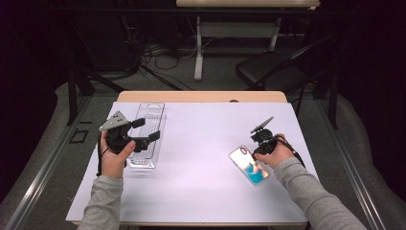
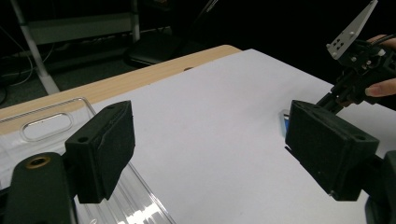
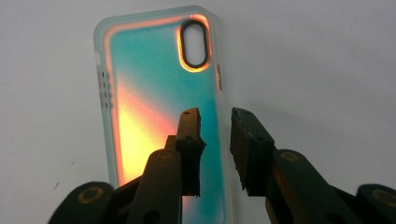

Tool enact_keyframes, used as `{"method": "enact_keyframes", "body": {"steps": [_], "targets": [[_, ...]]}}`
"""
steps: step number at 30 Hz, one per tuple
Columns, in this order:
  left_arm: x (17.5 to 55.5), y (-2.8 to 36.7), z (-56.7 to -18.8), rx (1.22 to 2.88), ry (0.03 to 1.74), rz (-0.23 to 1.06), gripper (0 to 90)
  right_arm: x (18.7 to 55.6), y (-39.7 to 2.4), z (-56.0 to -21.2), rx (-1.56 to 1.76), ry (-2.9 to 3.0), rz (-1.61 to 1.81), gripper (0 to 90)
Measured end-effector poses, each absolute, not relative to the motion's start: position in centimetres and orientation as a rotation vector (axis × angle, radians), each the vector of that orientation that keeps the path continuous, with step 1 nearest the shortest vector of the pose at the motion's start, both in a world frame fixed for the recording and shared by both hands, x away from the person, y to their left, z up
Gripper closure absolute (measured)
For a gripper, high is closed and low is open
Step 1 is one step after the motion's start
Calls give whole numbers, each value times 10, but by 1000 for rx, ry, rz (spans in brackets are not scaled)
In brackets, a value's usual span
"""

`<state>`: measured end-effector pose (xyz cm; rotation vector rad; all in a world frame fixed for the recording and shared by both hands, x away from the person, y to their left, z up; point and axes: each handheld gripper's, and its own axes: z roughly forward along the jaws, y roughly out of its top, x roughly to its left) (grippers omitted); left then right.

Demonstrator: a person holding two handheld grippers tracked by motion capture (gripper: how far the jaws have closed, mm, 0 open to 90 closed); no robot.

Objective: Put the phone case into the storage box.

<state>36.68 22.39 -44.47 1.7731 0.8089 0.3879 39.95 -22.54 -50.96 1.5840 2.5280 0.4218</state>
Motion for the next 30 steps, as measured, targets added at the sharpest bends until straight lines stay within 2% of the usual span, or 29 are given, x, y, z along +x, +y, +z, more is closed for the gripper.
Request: {"method": "enact_keyframes", "body": {"steps": [30], "targets": [[368, 227, -445, 1771, 818, 389, 161, 405, -225, -525, 1625, 2545, 330, 822]]}}
